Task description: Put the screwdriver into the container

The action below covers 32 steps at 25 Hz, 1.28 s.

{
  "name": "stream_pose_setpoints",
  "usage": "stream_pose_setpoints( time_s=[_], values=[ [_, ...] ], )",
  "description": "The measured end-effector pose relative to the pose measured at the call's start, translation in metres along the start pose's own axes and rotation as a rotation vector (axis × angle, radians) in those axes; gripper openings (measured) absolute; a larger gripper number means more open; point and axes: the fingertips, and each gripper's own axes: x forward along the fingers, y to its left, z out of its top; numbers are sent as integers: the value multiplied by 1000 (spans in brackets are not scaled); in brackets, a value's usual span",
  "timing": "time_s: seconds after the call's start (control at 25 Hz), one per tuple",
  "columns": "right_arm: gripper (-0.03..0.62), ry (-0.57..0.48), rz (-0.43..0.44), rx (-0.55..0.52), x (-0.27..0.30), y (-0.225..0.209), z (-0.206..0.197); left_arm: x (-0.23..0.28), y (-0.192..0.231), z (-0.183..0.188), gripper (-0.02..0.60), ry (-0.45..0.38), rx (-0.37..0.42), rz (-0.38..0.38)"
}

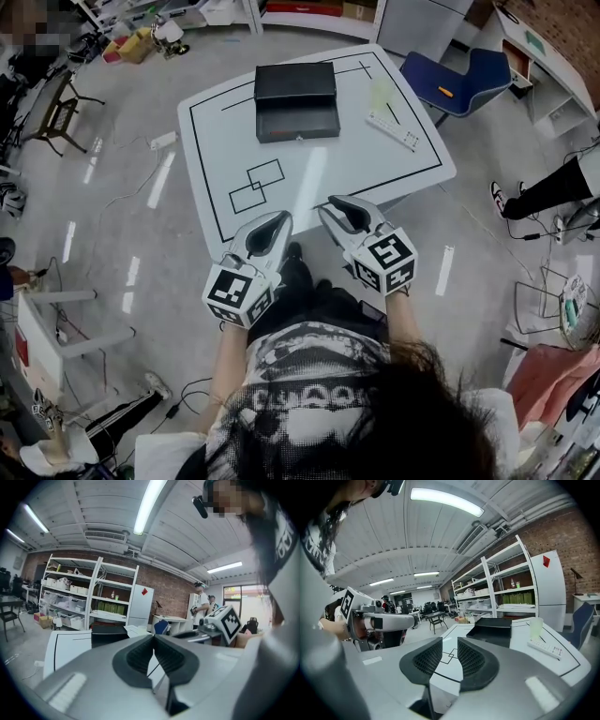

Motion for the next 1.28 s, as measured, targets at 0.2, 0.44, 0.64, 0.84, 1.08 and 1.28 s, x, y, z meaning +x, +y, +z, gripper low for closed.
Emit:
stream_pose_setpoints(
  time_s=[0.2, 0.44, 0.64, 0.84, 1.08, 1.28],
  values=[
    [94, -16, 14, 20, -17, 15, -8, -13, -22, -8, 0, 20, 11, -1],
    [83, -22, 19, 22, -21, 32, -11, -26, -26, -13, 0, 26, 13, 0],
    [74, -33, 15, 13, -19, 45, -7, -41, -23, -16, 0, 27, 27, -2],
    [60, -50, 15, 13, -9, 75, 0, -71, -6, -16, 0, 23, 37, 8],
    [38, -51, 17, 20, -1, 114, 2, -102, 14, -11, 0, -3, 32, 9],
    [9, -54, -2, 31, 6, 135, 5, -121, 26, -12, 0, -19, 24, -7]
  ],
)
